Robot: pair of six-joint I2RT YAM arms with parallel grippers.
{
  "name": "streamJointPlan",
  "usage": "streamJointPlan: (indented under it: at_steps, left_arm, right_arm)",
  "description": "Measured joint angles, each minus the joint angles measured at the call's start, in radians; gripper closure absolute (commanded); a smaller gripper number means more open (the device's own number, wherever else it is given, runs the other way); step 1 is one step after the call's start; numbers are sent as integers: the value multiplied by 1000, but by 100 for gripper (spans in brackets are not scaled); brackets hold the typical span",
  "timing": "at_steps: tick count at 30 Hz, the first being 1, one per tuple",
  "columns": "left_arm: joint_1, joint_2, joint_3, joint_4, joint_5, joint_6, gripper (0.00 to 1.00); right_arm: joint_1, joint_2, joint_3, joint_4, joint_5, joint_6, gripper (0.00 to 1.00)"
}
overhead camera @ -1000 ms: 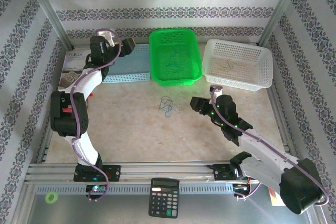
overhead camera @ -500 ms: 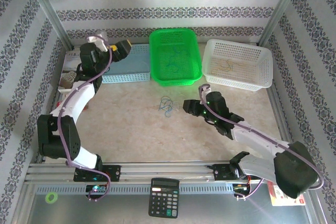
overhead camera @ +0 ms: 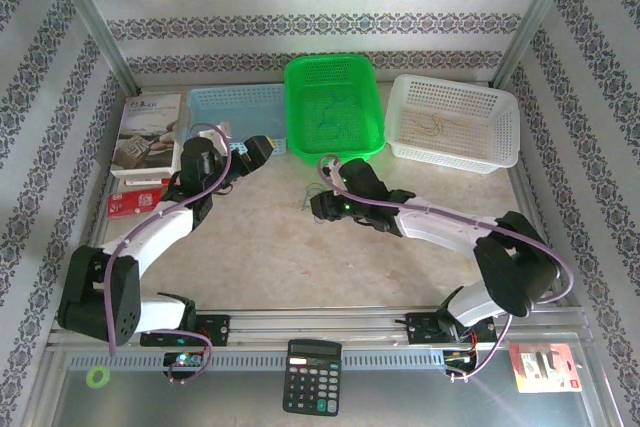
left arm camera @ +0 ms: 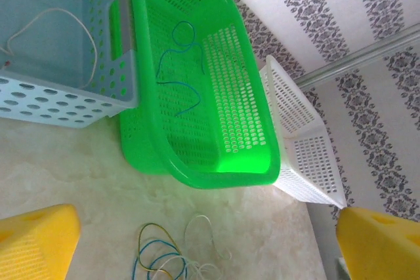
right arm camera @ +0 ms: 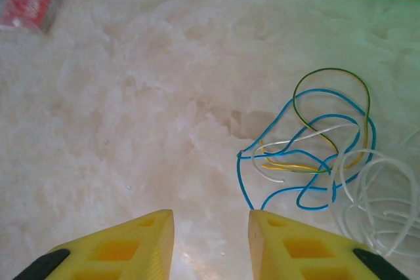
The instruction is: Untangle the cables
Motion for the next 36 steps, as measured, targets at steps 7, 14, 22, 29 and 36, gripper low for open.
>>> streamJointPlan:
  at_steps: [7,14,22,29,36]
  left_arm:
    - [0,-17,-46,5,-35,-46,0]
    - [0,-12,-46,6,-53,-62,0]
    - [0,-2,-46,6,-53,-71,0]
    - [0,16,-46,7,-52,-76,0]
    - [0,18,-46,7,-49,-79,0]
  right_arm:
    - [37,112,74,-105,51,-74,65]
    - [45,151,117,-149,92,-116,64]
    - [44,171,118,-161,139,-128,64]
    - [37,238,119,-161,155,-134,72]
    - [35,253,128,-161,152,-145,100]
